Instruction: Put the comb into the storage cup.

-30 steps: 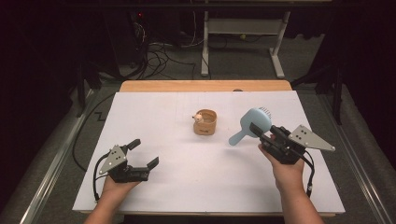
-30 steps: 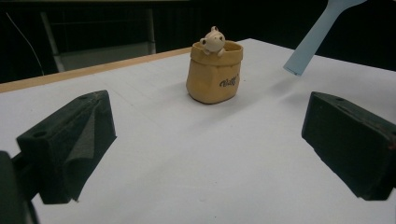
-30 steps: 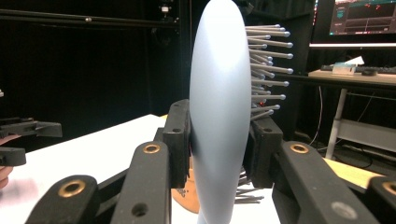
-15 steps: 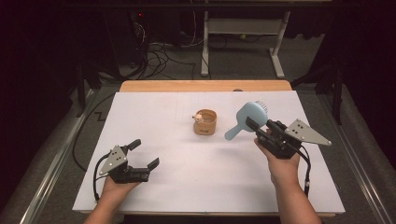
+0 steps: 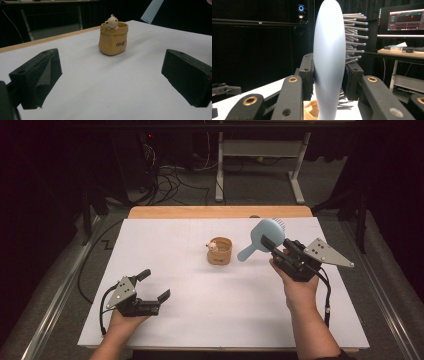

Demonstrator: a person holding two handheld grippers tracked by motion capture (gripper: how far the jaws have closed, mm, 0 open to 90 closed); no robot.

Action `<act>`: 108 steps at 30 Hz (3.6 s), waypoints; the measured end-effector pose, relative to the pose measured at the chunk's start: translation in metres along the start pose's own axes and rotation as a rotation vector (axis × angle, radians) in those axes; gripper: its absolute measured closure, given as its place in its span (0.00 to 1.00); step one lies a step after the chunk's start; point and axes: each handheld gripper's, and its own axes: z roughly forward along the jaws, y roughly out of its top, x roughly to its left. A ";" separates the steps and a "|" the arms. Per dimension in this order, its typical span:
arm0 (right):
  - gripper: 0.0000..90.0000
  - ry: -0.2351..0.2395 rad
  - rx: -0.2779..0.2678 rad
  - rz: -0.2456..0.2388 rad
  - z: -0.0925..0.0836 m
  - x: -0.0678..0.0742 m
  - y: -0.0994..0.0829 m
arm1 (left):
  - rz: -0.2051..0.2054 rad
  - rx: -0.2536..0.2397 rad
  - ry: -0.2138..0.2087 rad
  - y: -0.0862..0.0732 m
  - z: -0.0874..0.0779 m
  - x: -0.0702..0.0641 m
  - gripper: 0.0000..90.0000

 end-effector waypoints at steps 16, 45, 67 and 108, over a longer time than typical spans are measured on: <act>0.75 -0.002 -0.030 -0.006 0.015 0.003 0.020 | 0.007 -0.004 -0.009 0.000 0.000 0.000 0.04; 0.75 0.016 -0.016 0.010 0.056 0.007 0.025 | 0.006 -0.015 -0.013 -0.001 0.000 0.000 0.04; 0.75 0.000 0.054 0.008 0.086 0.003 0.014 | -0.002 -0.023 -0.012 -0.001 -0.001 0.001 0.04; 0.74 -0.021 0.187 0.033 0.116 0.001 -0.025 | -0.004 -0.028 -0.020 -0.001 -0.003 0.000 0.05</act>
